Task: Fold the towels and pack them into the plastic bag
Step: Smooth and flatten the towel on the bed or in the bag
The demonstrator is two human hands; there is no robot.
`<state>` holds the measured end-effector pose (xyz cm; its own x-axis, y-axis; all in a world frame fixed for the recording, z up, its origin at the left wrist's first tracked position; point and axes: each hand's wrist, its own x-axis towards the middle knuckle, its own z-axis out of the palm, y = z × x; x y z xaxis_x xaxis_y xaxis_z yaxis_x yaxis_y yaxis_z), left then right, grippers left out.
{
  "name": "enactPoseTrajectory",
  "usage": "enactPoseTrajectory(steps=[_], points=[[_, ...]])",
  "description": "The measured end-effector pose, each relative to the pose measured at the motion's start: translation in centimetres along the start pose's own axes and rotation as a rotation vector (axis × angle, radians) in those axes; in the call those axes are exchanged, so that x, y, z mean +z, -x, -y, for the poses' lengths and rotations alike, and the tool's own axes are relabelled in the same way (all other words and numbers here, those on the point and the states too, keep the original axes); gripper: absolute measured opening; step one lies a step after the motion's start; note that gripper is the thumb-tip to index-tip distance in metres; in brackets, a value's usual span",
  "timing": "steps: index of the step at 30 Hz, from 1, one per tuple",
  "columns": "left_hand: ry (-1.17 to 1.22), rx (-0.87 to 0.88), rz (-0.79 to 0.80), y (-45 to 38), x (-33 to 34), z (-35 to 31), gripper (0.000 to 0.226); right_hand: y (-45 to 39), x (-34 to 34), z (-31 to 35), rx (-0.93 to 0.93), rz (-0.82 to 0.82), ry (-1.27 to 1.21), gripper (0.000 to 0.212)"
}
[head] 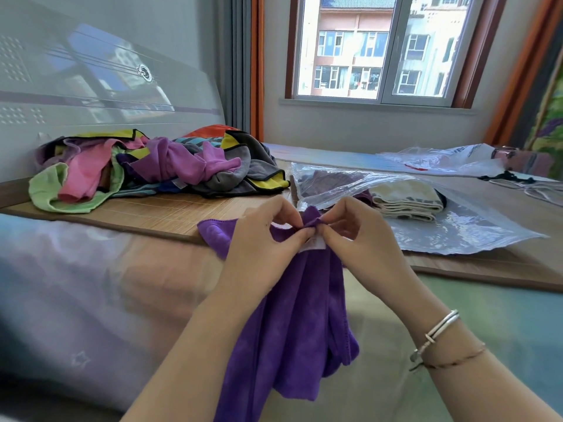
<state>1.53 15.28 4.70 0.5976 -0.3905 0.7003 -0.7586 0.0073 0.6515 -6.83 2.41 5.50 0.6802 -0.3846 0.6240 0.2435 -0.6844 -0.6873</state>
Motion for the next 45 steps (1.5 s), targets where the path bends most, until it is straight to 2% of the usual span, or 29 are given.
enactPoseTrajectory(steps=[6, 10, 13, 19, 21, 24, 28, 31, 35, 40, 45], points=[[-0.061, 0.015, 0.103, 0.1, 0.1, 0.2, 0.009, -1.1, -1.8, 2.1, -0.036, -0.118, -0.051, 0.027], [-0.196, 0.061, 0.228, -1.9, -0.9, -1.1, 0.036, -2.3, -3.2, 4.9, -0.046, -0.110, -0.102, 0.030], [-0.202, 0.058, 0.342, -4.7, -2.4, -2.5, 0.048, -4.4, -4.9, 7.5, -0.078, -0.063, -0.061, 0.027], [-0.317, -0.022, 0.515, -9.0, -5.9, -4.1, 0.031, -10.9, -8.4, 12.4, -0.130, -0.048, 0.156, 0.024], [-0.424, -0.063, 0.514, -9.9, -7.2, -4.1, 0.013, -12.4, -9.0, 13.4, -0.110, -0.079, 0.202, 0.023], [-0.484, -0.086, 0.489, -10.7, -9.2, -4.1, 0.015, -13.8, -9.2, 14.2, -0.086, -0.111, 0.194, 0.021], [-0.409, -0.142, 0.450, -10.8, -10.2, -3.6, 0.024, -13.8, -7.9, 14.4, -0.053, -0.098, 0.012, 0.024], [-0.338, -0.164, 0.391, -10.5, -10.9, -3.3, 0.014, -14.0, -7.3, 14.0, -0.040, -0.119, -0.004, 0.027], [-0.373, -0.200, 0.363, -10.0, -12.4, -2.4, 0.013, -14.1, -6.3, 13.0, -0.047, -0.110, 0.010, 0.033], [-0.470, -0.208, 0.416, -8.2, -12.6, -1.7, 0.010, -13.6, -4.7, 12.0, -0.081, -0.069, 0.039, 0.032], [-0.395, -0.217, 0.166, -7.3, -13.2, -1.6, 0.004, -13.7, -4.2, 11.7, -0.063, -0.132, 0.023, 0.030]])
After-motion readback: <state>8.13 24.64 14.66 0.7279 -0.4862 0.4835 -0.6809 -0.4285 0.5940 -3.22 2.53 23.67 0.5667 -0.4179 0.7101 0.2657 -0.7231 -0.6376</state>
